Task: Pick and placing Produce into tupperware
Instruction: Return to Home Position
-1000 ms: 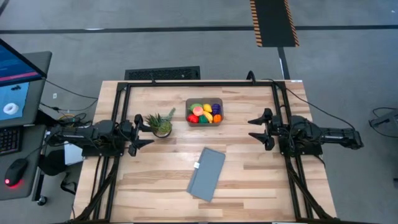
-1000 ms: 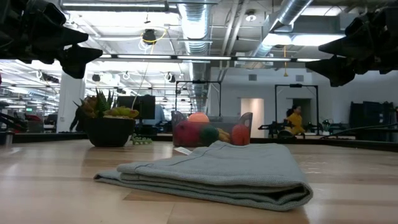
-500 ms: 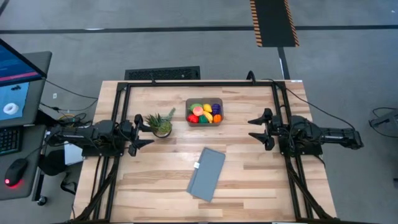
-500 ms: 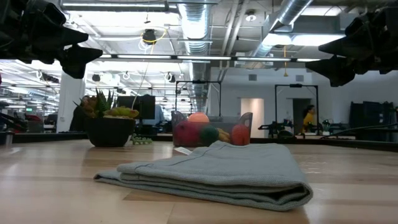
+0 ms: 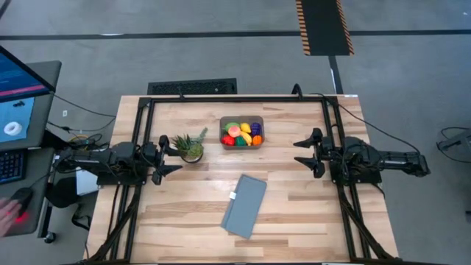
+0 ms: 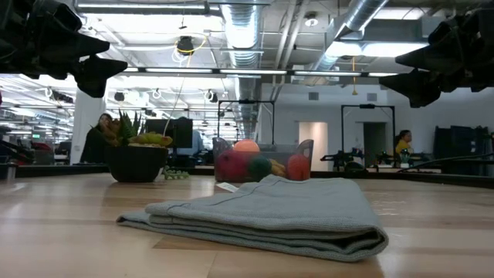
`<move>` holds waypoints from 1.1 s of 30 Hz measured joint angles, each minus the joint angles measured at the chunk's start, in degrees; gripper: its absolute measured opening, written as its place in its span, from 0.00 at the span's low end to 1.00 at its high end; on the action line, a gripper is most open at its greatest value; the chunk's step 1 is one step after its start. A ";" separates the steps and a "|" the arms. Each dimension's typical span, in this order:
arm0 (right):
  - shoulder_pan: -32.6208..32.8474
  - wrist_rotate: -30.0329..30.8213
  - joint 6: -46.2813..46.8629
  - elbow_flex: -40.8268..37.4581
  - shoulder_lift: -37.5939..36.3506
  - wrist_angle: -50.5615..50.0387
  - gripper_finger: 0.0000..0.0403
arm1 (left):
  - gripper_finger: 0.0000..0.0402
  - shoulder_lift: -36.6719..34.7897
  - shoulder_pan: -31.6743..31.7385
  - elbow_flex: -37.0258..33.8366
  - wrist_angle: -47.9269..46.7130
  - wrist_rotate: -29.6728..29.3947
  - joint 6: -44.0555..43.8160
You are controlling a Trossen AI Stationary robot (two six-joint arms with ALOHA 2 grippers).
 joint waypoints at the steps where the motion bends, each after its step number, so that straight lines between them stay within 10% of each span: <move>1: -0.01 0.00 0.00 0.00 0.00 0.02 0.79 | 0.57 0.00 0.01 0.02 0.00 0.00 0.04; 33: -0.01 0.00 0.00 0.00 0.00 0.02 0.79 | 0.57 -0.02 0.02 0.00 0.00 0.00 0.41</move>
